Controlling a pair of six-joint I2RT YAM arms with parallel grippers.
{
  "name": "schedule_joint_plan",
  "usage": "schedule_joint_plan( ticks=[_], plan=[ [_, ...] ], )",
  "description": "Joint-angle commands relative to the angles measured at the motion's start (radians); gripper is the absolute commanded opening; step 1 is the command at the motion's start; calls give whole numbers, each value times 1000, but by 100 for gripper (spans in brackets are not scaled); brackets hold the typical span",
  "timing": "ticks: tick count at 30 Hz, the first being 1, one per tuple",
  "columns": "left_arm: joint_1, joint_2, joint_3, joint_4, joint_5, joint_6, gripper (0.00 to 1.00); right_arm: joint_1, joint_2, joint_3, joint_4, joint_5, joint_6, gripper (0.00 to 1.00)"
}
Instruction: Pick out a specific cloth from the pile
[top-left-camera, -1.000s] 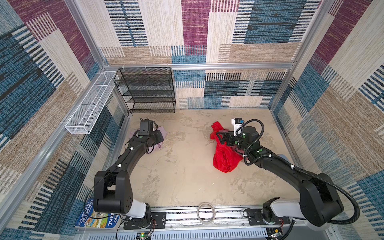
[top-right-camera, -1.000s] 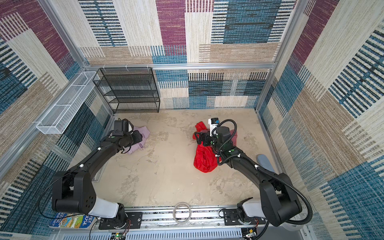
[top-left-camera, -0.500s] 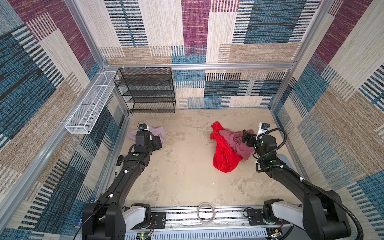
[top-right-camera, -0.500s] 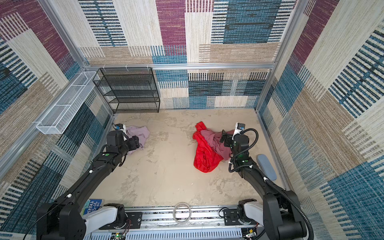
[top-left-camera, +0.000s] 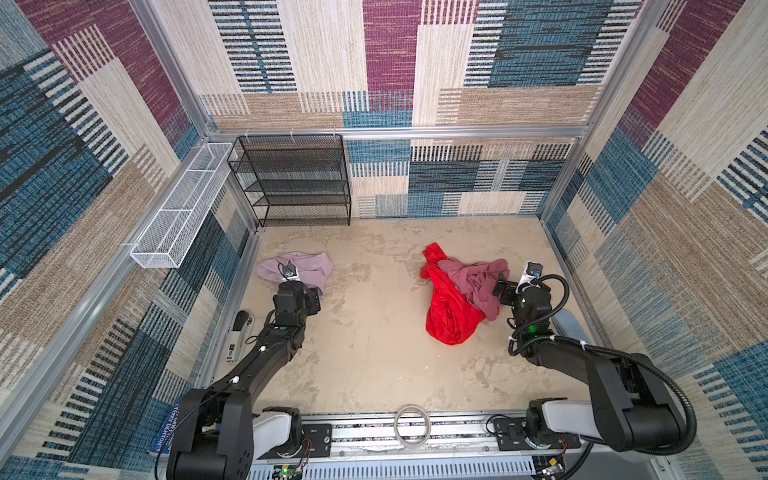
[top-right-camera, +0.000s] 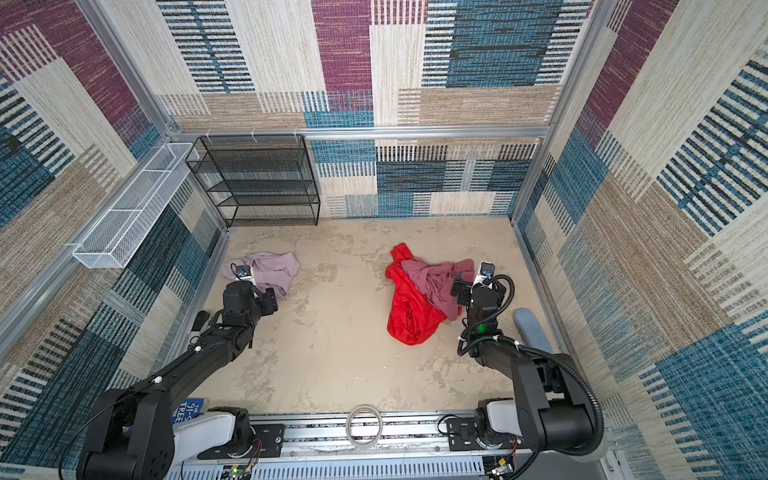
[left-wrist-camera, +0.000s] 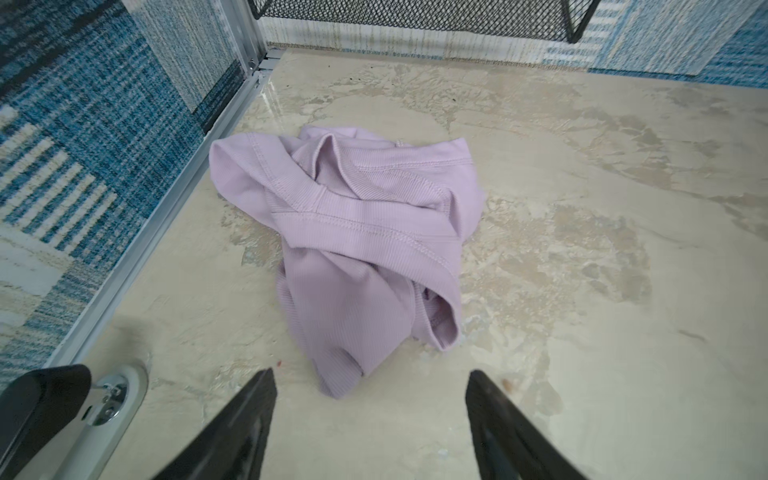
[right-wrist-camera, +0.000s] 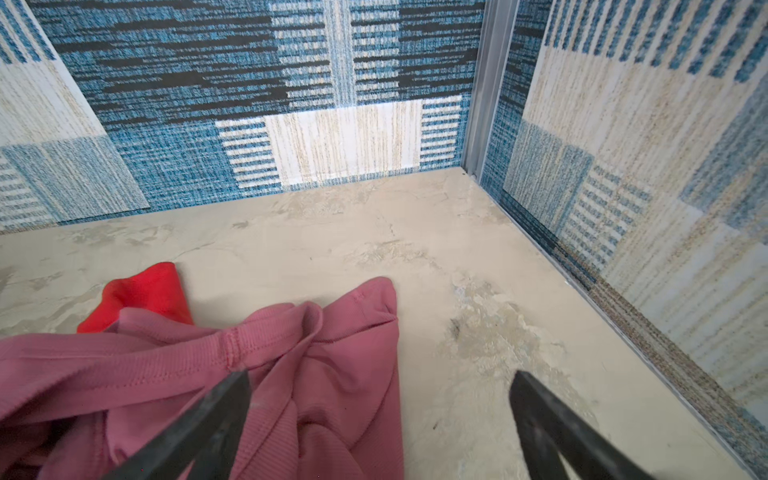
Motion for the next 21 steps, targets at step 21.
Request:
schedule_joint_plan(
  ticks=[21],
  plan=[
    [91,298,-140,643,88,96,75,-20,154,-116,472,-86,-79,100]
  ],
)
